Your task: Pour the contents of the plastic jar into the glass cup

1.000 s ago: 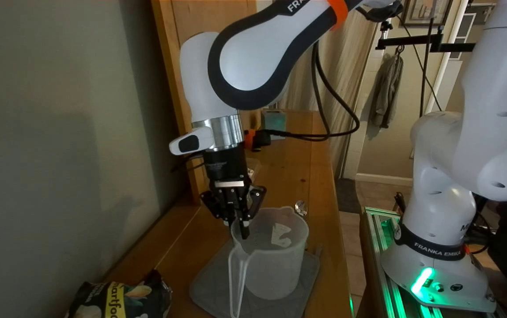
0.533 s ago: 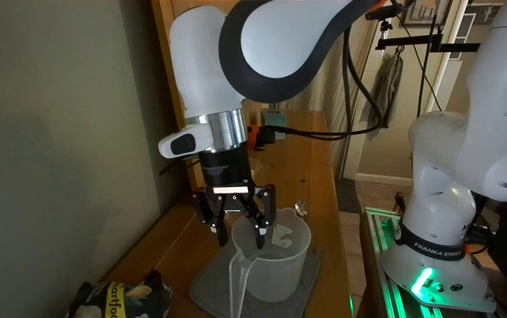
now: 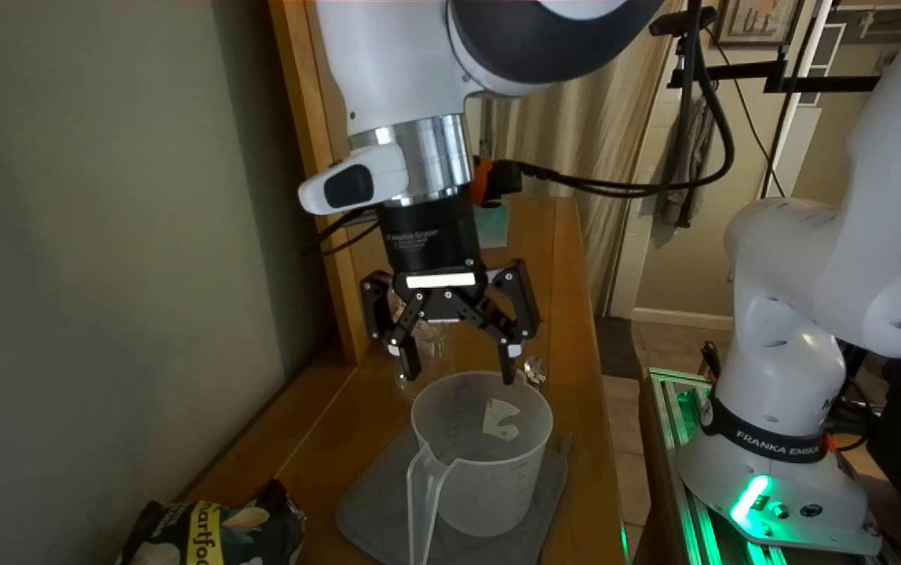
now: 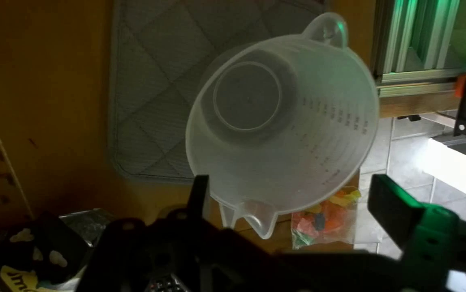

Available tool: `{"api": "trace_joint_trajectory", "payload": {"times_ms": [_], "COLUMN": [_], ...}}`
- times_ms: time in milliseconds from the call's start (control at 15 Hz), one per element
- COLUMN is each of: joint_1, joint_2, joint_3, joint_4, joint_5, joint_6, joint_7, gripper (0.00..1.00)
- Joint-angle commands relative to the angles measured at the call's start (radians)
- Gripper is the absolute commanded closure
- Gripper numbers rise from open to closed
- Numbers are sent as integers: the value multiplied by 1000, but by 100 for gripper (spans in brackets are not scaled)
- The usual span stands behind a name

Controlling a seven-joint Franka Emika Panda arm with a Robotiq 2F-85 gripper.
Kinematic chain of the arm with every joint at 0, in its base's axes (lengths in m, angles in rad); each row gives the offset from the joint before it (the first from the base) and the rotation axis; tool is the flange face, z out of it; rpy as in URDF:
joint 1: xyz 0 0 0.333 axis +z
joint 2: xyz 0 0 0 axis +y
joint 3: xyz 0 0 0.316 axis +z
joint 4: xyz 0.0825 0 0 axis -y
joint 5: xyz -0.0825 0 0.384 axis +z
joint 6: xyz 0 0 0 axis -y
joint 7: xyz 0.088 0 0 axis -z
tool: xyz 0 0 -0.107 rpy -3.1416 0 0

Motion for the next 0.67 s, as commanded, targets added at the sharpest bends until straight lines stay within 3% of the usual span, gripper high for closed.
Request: {"api": "trace_joint_trajectory", "payload": {"times_ms": [0, 600], "joint_1": [27, 77], "joint_2": [-68, -102], "joint_3": [-10, 26], "joint_4": [23, 83], "joint_5": [0, 6], "joint_6": [-64, -28], "joint_7": [72, 407], "gripper": [0, 0]}}
